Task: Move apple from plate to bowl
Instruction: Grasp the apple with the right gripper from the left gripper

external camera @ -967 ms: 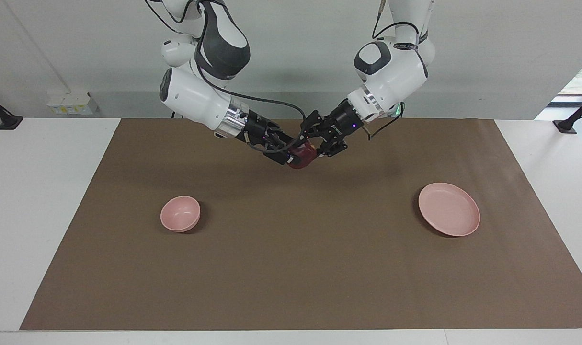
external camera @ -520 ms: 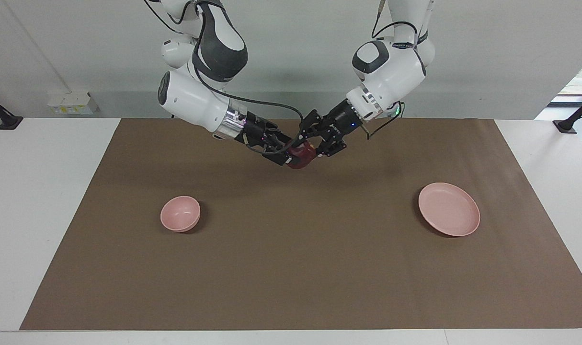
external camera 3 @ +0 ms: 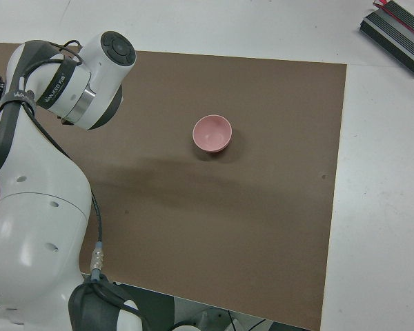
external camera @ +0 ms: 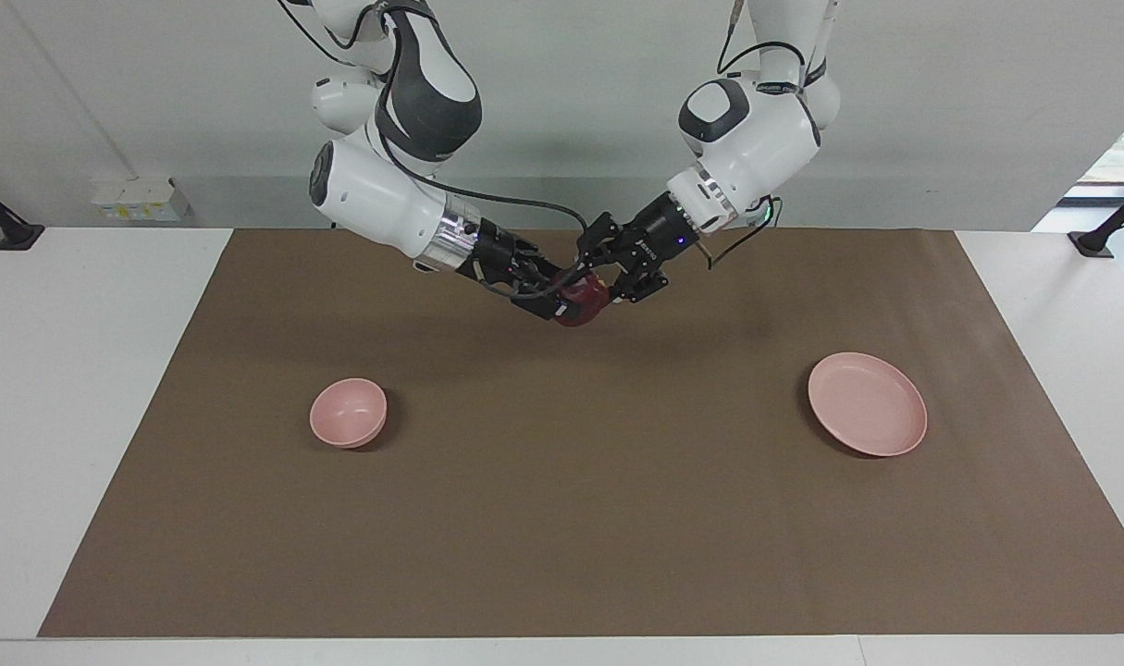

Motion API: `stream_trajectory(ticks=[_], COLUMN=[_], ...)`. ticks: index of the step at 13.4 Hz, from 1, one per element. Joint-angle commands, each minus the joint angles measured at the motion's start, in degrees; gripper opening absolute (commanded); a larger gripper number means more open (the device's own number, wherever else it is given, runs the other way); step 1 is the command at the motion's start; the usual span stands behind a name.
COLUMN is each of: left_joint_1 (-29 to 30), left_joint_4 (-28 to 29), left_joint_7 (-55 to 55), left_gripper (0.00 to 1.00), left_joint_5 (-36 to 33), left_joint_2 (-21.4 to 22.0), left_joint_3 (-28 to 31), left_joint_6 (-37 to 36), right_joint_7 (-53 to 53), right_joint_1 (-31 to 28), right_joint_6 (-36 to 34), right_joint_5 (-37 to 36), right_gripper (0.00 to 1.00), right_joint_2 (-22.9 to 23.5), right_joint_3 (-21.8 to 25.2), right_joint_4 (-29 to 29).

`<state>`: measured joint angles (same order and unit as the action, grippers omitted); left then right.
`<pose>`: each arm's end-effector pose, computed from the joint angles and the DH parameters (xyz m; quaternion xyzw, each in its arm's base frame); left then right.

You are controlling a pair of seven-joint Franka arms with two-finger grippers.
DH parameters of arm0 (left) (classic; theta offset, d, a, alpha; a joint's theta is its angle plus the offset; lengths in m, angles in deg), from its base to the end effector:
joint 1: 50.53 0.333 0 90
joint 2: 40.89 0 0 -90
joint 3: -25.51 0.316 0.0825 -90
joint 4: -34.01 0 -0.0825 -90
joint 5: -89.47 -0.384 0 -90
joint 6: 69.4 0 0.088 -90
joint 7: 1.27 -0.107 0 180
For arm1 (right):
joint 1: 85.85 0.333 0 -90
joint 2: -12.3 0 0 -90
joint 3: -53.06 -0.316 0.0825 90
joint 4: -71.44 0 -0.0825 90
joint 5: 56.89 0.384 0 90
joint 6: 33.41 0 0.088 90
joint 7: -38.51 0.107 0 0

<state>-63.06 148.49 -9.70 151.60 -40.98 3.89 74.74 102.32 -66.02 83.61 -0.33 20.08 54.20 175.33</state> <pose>0.4959 -0.3270 0.5105 0.8904 0.0043 0.1242 0.4379 0.5710 0.2425 0.4944 -0.7380 0.5180 0.2528 0.3509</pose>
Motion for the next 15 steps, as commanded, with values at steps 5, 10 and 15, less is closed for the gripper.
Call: stream_trajectory(ticks=[5,10,15], left_joint_1=[-0.9,-0.9,-0.8], left_joint_4=[0.2,0.2,0.2], left_joint_7=[0.6,0.6,0.6], left_gripper=[0.0,0.0,0.0], left_joint_5=[0.7,0.7,0.7], left_joint_2=[1.1,1.0,1.1], left_joint_3=[0.6,0.6,0.6], left_joint_6=[1.2,1.2,1.2], right_joint_7=[-1.4,-1.6,-3.6], right_joint_1=[0.3,0.2,-1.1], right_joint_6=[-0.4,-0.8,-3.2], right_joint_5=[-0.7,-0.8,-0.8], right_gripper=[0.0,0.0,0.0], right_joint_2=[0.1,0.2,0.6], right_joint_3=[-0.3,-0.3,-0.3], right_joint_4=[0.6,0.3,-0.5])
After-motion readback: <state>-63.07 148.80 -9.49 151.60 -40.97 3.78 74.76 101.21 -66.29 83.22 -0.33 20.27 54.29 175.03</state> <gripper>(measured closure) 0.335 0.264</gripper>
